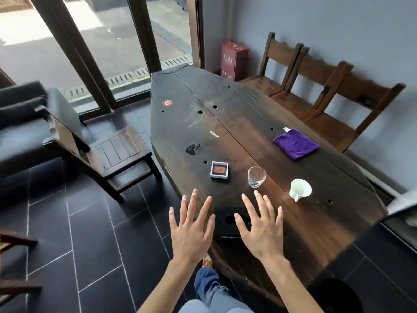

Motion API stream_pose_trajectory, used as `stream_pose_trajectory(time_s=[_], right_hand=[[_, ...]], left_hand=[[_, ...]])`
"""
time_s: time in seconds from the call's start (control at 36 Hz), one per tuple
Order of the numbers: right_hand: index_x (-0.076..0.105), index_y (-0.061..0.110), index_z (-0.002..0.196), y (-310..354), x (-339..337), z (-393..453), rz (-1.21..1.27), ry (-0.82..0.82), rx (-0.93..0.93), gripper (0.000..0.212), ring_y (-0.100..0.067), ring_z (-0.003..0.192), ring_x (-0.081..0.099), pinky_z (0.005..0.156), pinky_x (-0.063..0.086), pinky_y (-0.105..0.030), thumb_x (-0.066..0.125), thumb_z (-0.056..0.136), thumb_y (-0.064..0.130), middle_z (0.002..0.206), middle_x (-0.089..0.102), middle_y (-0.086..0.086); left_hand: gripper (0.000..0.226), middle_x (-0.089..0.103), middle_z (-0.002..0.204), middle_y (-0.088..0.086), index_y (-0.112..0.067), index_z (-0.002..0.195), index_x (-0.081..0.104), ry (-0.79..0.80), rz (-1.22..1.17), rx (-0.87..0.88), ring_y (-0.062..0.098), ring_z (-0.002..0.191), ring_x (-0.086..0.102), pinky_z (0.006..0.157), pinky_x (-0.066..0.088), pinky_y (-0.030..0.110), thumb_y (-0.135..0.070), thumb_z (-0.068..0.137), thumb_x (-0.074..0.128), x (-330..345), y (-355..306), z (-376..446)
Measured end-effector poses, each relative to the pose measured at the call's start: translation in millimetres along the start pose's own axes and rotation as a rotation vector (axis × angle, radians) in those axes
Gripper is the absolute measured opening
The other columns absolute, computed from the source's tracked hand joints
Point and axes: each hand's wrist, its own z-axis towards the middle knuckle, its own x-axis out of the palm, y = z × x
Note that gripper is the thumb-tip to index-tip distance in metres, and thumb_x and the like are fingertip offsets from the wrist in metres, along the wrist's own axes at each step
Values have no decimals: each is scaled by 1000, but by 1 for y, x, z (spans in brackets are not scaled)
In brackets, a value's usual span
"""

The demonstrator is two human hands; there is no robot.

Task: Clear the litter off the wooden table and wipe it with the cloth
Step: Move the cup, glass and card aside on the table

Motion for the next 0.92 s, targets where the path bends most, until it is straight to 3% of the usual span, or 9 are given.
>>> stream_pose_trajectory(time_s=[0.42, 0.53, 0.92], right_hand=[[42, 36, 152, 14, 45, 133, 13, 7, 203, 62, -28, 150, 32, 117, 26, -66, 33, 98, 64, 163, 35, -5], [45, 35, 151, 11, 54, 156, 3, 19, 259, 60, -29, 149, 34, 116, 26, -65, 41, 97, 61, 162, 37, -6], [44, 33, 152, 10, 93, 208, -22, -17, 552, 61, -29, 149, 34, 116, 30, -65, 35, 98, 60, 161, 39, -7]], left_hand=[[55, 3, 173, -9, -46, 159, 25, 148, 81, 201, 19, 160, 3, 123, 8, 58, -59, 106, 28, 38, 40, 167], [54, 5, 173, -8, -44, 158, 29, 193, 89, 259, 21, 159, 7, 124, 12, 60, -58, 106, 27, 49, 44, 202], [53, 19, 171, -5, -43, 155, 37, 311, 27, 535, 23, 158, 16, 123, 13, 58, -56, 105, 27, 116, 35, 327]])
